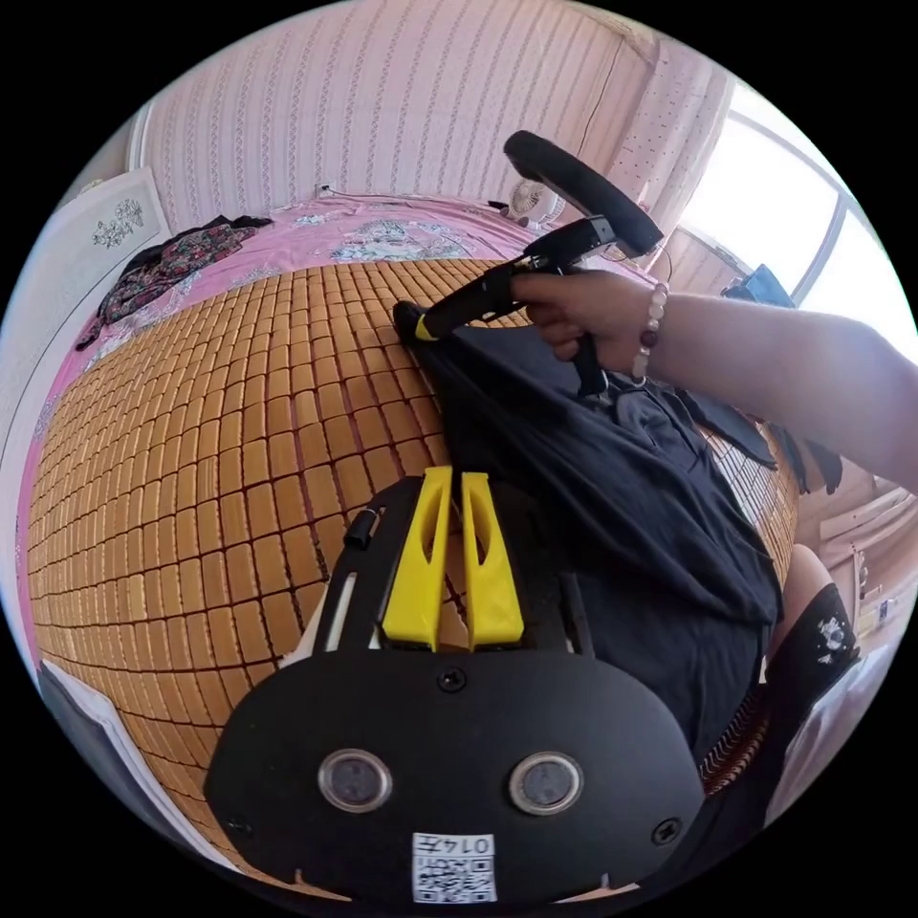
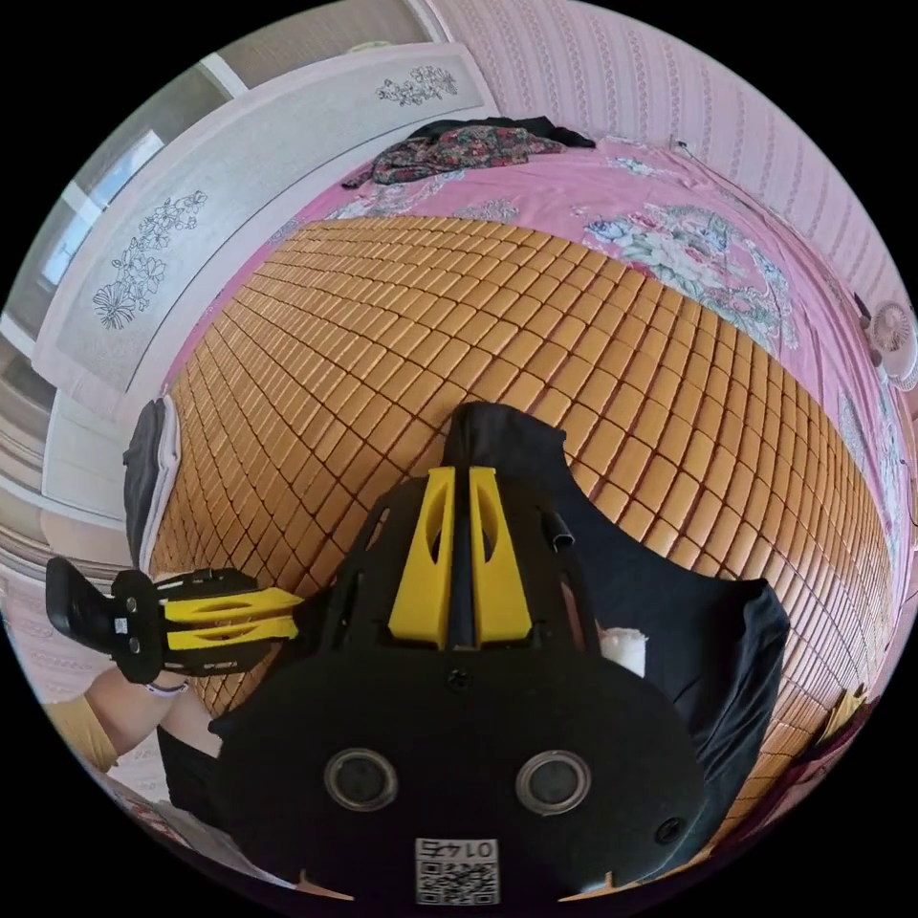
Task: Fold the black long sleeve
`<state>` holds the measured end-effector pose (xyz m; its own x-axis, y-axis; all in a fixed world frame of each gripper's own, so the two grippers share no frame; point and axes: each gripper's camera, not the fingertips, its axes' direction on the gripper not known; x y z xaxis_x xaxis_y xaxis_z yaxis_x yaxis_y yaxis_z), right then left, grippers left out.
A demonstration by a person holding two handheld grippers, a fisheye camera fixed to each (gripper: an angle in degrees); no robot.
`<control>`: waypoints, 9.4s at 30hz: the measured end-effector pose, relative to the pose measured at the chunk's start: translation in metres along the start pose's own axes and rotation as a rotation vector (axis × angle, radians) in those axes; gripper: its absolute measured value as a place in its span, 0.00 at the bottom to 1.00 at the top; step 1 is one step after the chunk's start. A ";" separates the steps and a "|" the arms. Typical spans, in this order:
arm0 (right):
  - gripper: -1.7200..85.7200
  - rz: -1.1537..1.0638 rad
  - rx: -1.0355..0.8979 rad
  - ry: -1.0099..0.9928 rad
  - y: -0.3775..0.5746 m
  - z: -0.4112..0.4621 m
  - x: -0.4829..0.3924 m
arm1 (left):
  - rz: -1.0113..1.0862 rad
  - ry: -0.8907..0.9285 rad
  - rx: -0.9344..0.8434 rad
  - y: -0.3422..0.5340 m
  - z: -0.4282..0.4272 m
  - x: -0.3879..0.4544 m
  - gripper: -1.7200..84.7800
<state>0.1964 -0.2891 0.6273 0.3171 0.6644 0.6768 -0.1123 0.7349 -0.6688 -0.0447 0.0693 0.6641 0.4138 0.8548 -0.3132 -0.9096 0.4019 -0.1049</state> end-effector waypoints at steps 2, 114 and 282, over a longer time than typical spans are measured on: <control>0.05 -0.010 0.026 0.000 -0.004 -0.008 0.006 | -0.058 0.009 0.009 0.001 -0.001 -0.012 0.01; 0.05 -0.117 0.435 -0.392 0.366 -0.229 0.026 | -0.030 0.173 0.210 0.092 -0.171 -0.044 0.05; 0.08 -0.003 -0.040 -0.126 0.264 -0.132 -0.007 | -0.184 0.140 -0.224 0.212 0.016 0.094 0.02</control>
<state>0.2887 -0.1180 0.4057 0.1967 0.6760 0.7102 -0.0731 0.7324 -0.6769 -0.1980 0.2402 0.6280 0.5773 0.7146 -0.3952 -0.8118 0.4498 -0.3724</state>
